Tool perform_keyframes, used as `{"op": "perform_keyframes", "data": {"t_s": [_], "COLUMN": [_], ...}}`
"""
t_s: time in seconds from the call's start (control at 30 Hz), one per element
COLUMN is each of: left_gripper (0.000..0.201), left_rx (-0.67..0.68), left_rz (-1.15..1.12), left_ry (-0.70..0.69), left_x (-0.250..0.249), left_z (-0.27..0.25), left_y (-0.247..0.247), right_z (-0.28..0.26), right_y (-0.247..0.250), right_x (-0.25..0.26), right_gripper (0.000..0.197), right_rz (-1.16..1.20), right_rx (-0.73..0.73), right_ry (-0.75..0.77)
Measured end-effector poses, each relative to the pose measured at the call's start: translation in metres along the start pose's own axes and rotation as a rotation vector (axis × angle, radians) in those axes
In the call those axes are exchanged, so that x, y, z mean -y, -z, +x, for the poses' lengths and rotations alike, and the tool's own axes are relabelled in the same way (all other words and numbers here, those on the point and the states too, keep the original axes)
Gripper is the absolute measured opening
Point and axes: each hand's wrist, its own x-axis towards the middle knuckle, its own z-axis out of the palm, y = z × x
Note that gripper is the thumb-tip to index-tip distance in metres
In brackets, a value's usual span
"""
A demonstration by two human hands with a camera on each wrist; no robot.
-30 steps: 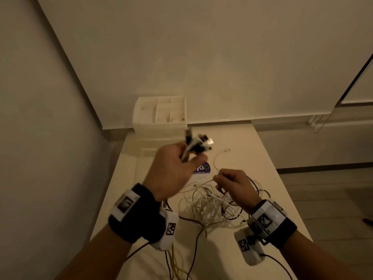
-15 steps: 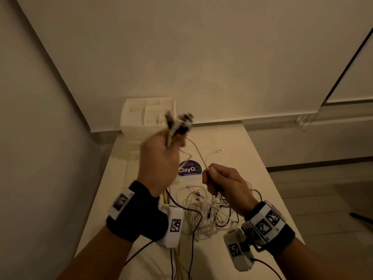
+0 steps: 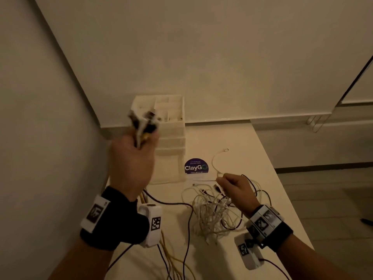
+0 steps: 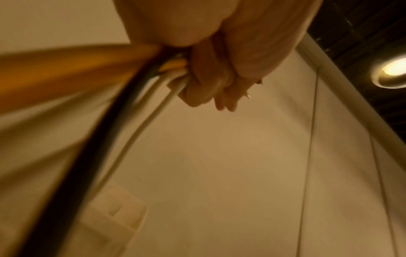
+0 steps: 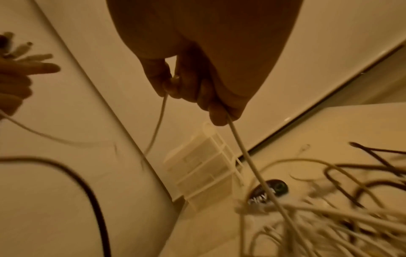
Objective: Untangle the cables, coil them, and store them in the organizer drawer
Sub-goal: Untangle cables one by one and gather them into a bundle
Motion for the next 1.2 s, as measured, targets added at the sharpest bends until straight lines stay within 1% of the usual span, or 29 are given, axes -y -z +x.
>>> {"op": "perform_keyframes", "data": {"t_s": [0.1,0.13,0.17,0.23,0.3,0.4,0.43,0.57,0.63,0.7,0.73,0.83,0.93,1.0,1.07,1.13,1.2], "left_gripper": [0.023,0.023,0.020,0.013,0.007,0.016,0.017,0.026,0.027,0.020,0.020,0.024,0.024,0.024,0.023,0.024,0.025], "left_rx": [0.347,0.435,0.502,0.569,0.542,0.431,0.406,0.324,0.248,0.161,0.126,0.062,0.021,-0.002,-0.001,0.020,0.076], "left_rz": [0.039,0.043,0.046,0.080,0.091,-0.005,-0.032,-0.057,-0.123,-0.243,-0.286,-0.286,-0.334,-0.368,-0.394,-0.383,-0.306], "left_ry": [-0.049,-0.065,-0.074,-0.073,-0.054,-0.031,-0.031,-0.116,-0.063,0.021,0.048,0.062,0.110,0.111,0.100,0.096,0.082], "left_x": [-0.005,-0.004,-0.002,0.005,0.006,-0.001,-0.005,-0.015,-0.014,-0.009,-0.007,-0.002,0.001,-0.001,-0.002,0.000,0.005], "left_z": [-0.025,-0.031,-0.036,-0.043,-0.046,-0.041,-0.037,-0.024,-0.015,0.000,0.007,0.018,0.015,0.012,0.009,0.008,0.006], "left_y": [-0.022,-0.031,-0.040,-0.056,-0.066,-0.071,-0.070,-0.064,-0.059,-0.049,-0.042,-0.024,-0.015,-0.013,-0.013,-0.013,-0.011], "right_z": [0.005,0.006,0.006,0.008,0.010,0.009,0.006,-0.003,-0.004,-0.003,-0.002,0.005,0.021,0.029,0.030,0.027,0.024], "right_y": [-0.001,-0.002,-0.002,-0.003,-0.001,0.004,0.004,-0.003,-0.005,-0.006,-0.006,-0.005,-0.004,-0.007,-0.013,-0.017,-0.016], "right_x": [0.026,0.036,0.045,0.064,0.080,0.088,0.085,0.065,0.051,0.033,0.024,0.008,0.005,0.000,-0.012,-0.025,-0.036], "right_gripper": [0.045,0.046,0.045,0.035,0.044,0.044,0.046,0.039,0.035,0.036,0.037,0.034,0.024,0.020,0.016,0.008,0.008], "right_rz": [0.038,0.057,0.087,0.181,0.270,0.256,0.255,0.219,0.184,0.097,0.044,-0.075,-0.188,-0.320,-0.388,-0.392,-0.400], "right_rx": [0.040,0.059,0.083,0.137,0.144,0.157,0.166,0.192,0.191,0.170,0.154,0.116,0.135,0.193,0.220,0.194,0.118], "right_ry": [0.037,0.063,0.089,0.144,0.177,0.257,0.253,0.227,0.195,0.170,0.161,0.171,0.221,0.248,0.276,0.311,0.330]}}
